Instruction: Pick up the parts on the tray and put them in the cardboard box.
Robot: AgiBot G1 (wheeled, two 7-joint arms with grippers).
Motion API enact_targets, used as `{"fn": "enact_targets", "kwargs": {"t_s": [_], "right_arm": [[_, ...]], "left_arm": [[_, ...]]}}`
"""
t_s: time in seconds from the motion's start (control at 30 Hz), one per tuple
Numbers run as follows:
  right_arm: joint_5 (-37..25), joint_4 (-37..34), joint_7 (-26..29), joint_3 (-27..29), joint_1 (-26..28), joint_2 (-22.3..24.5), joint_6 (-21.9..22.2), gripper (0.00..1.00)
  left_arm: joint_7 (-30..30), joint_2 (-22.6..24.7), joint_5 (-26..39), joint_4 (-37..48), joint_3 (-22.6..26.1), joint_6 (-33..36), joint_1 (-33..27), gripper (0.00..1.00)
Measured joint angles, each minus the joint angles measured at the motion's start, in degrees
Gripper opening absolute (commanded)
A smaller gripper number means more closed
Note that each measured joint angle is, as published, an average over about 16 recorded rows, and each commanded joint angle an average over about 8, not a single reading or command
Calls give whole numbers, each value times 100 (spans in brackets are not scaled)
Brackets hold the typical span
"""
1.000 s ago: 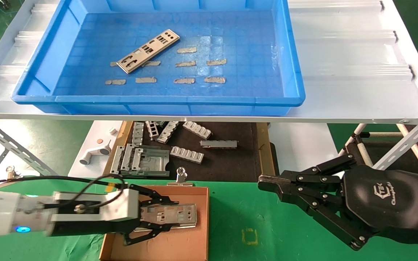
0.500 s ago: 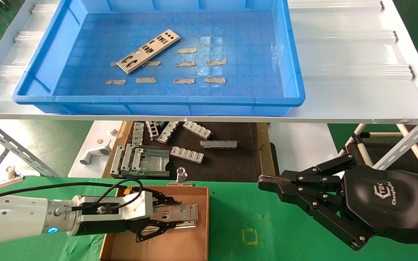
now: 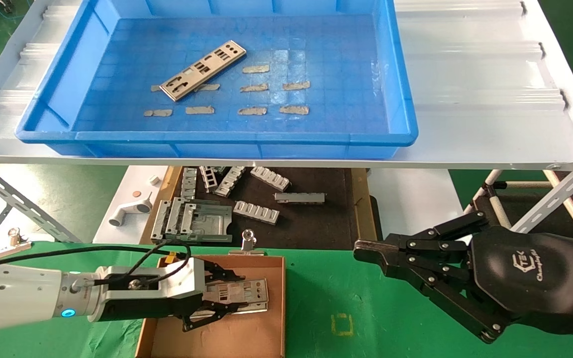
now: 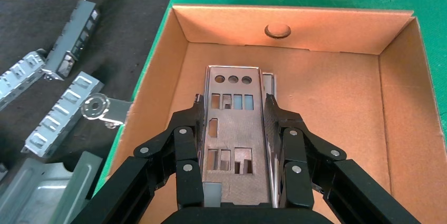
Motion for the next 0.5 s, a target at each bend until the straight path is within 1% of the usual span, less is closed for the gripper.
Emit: {"fn": "enact_targets", "kwargs": {"t_s": [0.37,0.4,0.43,0.47,0.5], "right_arm": [[0,0,0,0,0,0,0,0],[0,0,0,0,0,0,0,0],[0,0,0,0,0,0,0,0],[0,0,0,0,0,0,0,0],[0,0,0,0,0,0,0,0]], "left_arm": [[-80,-51,-42,-50,7,36,70,1],[-88,-50,-41,-51,11,35,76,4],[-94,-48,-39,-51,14,33,82,9],[-100,-46,-36,-50,18,31,86,15],[-104,-44,-32,-49,21,26,90,24]]}}
